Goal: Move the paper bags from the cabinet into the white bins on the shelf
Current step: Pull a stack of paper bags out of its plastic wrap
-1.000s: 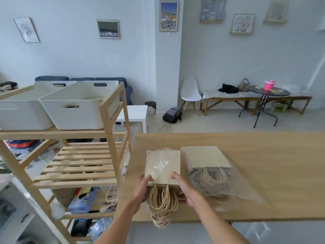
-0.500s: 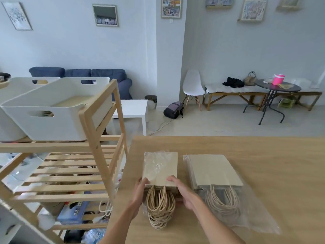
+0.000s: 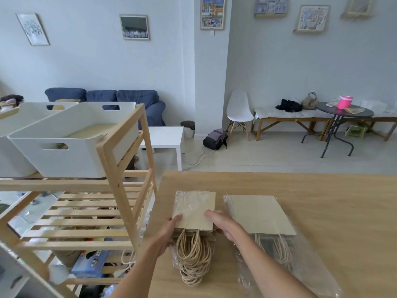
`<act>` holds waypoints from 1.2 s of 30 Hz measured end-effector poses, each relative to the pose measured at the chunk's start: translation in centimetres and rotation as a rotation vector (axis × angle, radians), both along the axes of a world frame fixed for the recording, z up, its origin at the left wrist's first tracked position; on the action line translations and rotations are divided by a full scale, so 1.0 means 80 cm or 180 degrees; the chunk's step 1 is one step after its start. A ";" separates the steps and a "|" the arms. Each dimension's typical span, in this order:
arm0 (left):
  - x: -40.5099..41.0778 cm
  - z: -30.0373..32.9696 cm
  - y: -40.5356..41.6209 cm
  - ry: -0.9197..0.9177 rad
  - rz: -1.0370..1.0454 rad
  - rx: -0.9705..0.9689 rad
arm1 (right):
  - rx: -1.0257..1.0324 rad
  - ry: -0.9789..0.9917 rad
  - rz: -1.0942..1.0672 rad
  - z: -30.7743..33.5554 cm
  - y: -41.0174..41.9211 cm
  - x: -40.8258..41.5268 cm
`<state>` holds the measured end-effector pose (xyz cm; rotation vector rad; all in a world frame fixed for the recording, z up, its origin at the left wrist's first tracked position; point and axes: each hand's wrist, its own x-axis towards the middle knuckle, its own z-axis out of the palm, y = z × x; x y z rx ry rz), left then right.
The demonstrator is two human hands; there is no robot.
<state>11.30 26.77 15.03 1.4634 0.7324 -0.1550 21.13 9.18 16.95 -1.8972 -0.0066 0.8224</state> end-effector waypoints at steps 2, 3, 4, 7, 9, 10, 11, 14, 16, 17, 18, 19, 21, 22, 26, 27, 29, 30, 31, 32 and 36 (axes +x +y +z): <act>0.002 0.001 -0.006 -0.0014 0.0046 0.0042 | -0.0053 0.0049 -0.0034 -0.001 0.006 -0.001; 0.002 0.002 -0.007 -0.0020 0.0048 0.0083 | -0.0067 0.0103 -0.0099 -0.001 0.009 -0.002; 0.002 0.002 -0.007 -0.0026 0.0039 0.0114 | -0.0089 0.0175 -0.0145 0.000 0.013 -0.003; 0.003 0.000 -0.007 -0.0084 0.0023 0.0158 | -0.0216 0.0334 -0.0103 0.004 0.023 -0.007; 0.003 0.000 -0.006 -0.0080 0.0027 0.0151 | -0.0228 0.0366 -0.0095 0.007 0.028 -0.007; 0.004 -0.001 -0.005 -0.0056 0.0039 0.0137 | -0.0223 0.0384 -0.0091 0.010 0.030 -0.005; 0.005 -0.003 -0.004 -0.0028 0.0052 0.0127 | -0.0221 0.0386 -0.0075 0.013 0.031 -0.003; 0.007 -0.004 -0.005 -0.0005 0.0100 0.0071 | -0.0255 0.0416 -0.0027 0.028 0.035 0.001; 0.008 -0.003 -0.005 -0.0021 0.0096 0.0020 | -0.0225 0.0397 -0.0073 0.033 0.038 0.006; 0.008 -0.002 -0.004 -0.0006 0.0072 0.0023 | -0.0224 0.0412 -0.0122 0.035 0.039 0.008; 0.008 -0.001 -0.004 0.0018 0.0044 0.0053 | -0.0231 0.0455 -0.0148 0.036 0.039 0.009; 0.008 -0.001 -0.003 0.0045 0.0024 0.0092 | -0.0205 0.0537 -0.0169 0.036 0.039 0.010; 0.006 -0.002 0.000 0.0072 0.0021 0.0134 | -0.0071 0.0793 -0.0234 0.035 0.037 0.011; 0.006 -0.002 0.002 0.0077 0.0026 0.0131 | 0.0018 0.0913 -0.0283 0.034 0.036 0.011; 0.005 -0.007 0.010 0.0052 0.0034 -0.0077 | 0.0238 0.1237 -0.0324 0.026 0.035 0.008; 0.006 -0.009 0.012 0.0039 0.0028 -0.0164 | 0.0223 0.1266 -0.0264 0.024 0.036 0.007; 0.007 -0.013 0.015 -0.0012 0.0016 -0.0328 | 0.0166 0.1281 -0.0150 0.020 0.041 0.008; 0.007 -0.015 0.016 -0.0035 0.0026 -0.0386 | 0.0144 0.1275 -0.0116 0.020 0.044 0.008; 0.007 -0.016 0.016 -0.0050 0.0047 -0.0428 | 0.0135 0.1274 -0.0094 0.019 0.046 0.008; 0.006 -0.018 0.017 -0.0060 0.0066 -0.0454 | 0.0129 0.1268 -0.0074 0.019 0.048 0.008; 0.010 -0.023 0.028 -0.0038 0.0082 -0.0522 | 0.0146 0.1263 -0.0037 0.006 0.050 0.006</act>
